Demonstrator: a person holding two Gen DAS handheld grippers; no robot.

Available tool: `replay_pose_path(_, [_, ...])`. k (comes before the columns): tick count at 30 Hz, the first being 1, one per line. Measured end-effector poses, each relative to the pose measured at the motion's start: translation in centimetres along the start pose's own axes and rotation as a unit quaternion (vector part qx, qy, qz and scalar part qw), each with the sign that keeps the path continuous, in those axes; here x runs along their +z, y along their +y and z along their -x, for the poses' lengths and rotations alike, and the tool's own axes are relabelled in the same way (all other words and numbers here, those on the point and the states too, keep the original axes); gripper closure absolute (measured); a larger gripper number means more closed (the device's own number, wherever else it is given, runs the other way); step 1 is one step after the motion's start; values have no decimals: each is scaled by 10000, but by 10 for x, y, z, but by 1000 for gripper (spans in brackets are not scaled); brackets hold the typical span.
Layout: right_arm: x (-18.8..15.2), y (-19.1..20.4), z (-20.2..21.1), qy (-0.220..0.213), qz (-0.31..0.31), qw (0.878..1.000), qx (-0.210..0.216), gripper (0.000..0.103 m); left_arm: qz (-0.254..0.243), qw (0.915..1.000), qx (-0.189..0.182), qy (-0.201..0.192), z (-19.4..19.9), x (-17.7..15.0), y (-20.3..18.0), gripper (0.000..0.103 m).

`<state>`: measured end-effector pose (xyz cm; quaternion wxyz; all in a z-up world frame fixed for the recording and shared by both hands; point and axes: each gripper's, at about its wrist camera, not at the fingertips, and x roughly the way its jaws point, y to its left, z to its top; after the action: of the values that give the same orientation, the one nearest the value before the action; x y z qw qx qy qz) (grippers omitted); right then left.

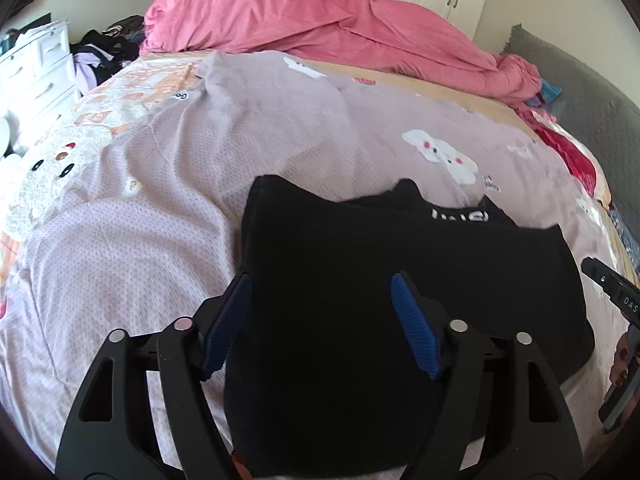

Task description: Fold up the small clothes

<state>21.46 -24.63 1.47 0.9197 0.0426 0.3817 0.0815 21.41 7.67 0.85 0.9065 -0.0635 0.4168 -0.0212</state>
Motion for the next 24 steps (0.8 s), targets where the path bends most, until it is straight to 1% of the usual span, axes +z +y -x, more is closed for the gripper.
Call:
replay_pose_path(3, [-3,14,5,37,186,9998,118,51,-79,10000,4,43,2,-3,-6,37])
replay_pose_path(6, [-9,23,7,130,284,9992,235,44,-89,9999,-16,121,2,-8,-8,36])
replay_pose_path(8, [-17,27,9,220,296,9988,311,44,-89,9998,-37,174,2,-12,-9,36])
replay_pose_path(12, [-31,30,14,281,340,9986,290,44,-89,9996,-46,278,1,-22,-10,36])
replay_pose_path(15, [-39,33,22,221,389,9987,262,44,-77,9993,-87,347,1,-30,-13,36])
replay_pose_path(18, [-38,34,27,146,387,9987,299,43,-84,9992,-194,328,6,-34,-18,36])
replay_pose_path(20, [-35,36,27,145,322,9988,336,41,-132,9991,-261,306,8,-35,-23,35])
replay_pose_path(21, [-34,37,26,162,296,9987,373,41,-169,9990,-267,329,7,-36,-26,34])
replay_pose_path(22, [-34,39,24,187,271,9985,447,41,-187,9989,-256,349,6,-37,-28,33])
replay_pose_path(24, [-36,41,21,275,277,9982,457,40,-252,9985,-101,466,1,-41,-30,33])
